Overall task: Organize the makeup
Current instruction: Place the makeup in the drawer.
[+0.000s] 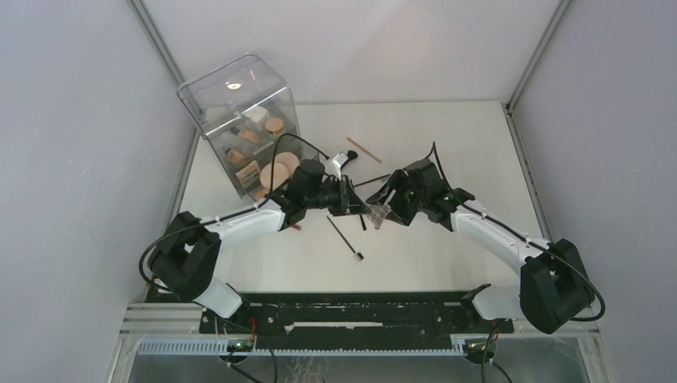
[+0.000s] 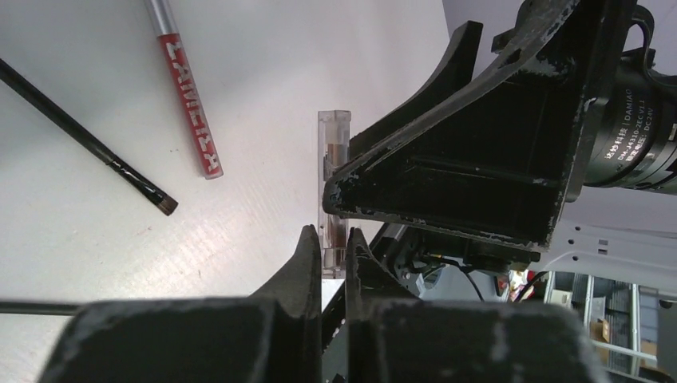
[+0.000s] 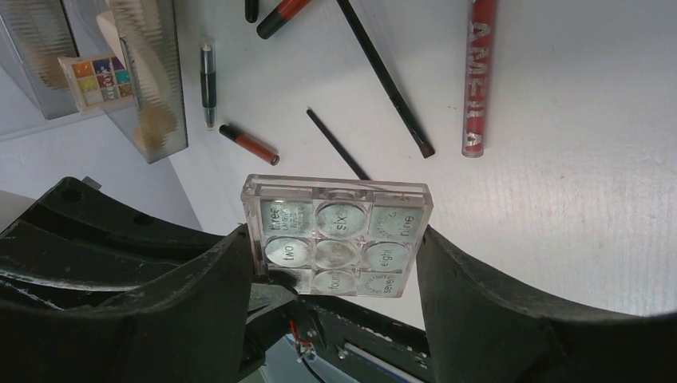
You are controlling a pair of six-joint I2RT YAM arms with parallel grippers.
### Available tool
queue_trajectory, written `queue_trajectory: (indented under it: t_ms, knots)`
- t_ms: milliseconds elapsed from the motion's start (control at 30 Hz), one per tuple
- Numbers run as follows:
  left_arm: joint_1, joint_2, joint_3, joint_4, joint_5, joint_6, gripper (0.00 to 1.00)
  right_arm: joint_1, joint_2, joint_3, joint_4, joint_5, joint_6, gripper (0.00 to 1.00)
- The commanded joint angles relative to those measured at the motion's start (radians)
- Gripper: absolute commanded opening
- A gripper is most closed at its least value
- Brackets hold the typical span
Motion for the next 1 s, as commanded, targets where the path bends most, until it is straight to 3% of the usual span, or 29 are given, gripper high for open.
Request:
queue_trajectory:
  t_ms: [0,67,167,200,400,567,633,767,967]
  knots:
    - [-0.003,-0.011,0.069,0.000,-0.006,0.016,0.00,0.007,-0.021,0.003,0.040,-0.021,-0.015,0.62]
    - [-0.003,-0.023,0.075,-0.043,-0.029,0.042,0.00,0.005,-0.040,0.002,0.053,-0.037,-0.041,0.70]
    - [-0.002,-0.065,0.114,-0.188,-0.098,0.135,0.00,-0.028,-0.103,0.002,0.048,-0.055,-0.094,0.98]
    - [-0.002,-0.085,0.131,-0.246,-0.138,0.174,0.00,-0.048,-0.135,0.003,0.036,-0.053,-0.115,1.00]
    - [0.002,-0.196,0.307,-0.630,-0.598,0.451,0.00,-0.207,-0.382,0.002,-0.133,0.103,-0.239,1.00]
    - [0.002,-0.139,0.456,-0.725,-1.127,0.670,0.00,-0.331,-0.490,0.003,-0.212,0.126,-0.301,1.00]
    - [0.004,-0.078,0.489,-0.713,-1.276,0.760,0.00,-0.357,-0.501,0.002,-0.230,0.112,-0.307,1.00]
    - [0.028,0.077,0.585,-0.718,-1.429,0.864,0.00,-0.364,-0.507,-0.019,-0.236,0.099,-0.308,1.00]
    - [0.057,0.226,0.691,-0.694,-1.445,0.905,0.00,-0.375,-0.507,-0.025,-0.242,0.098,-0.321,1.00]
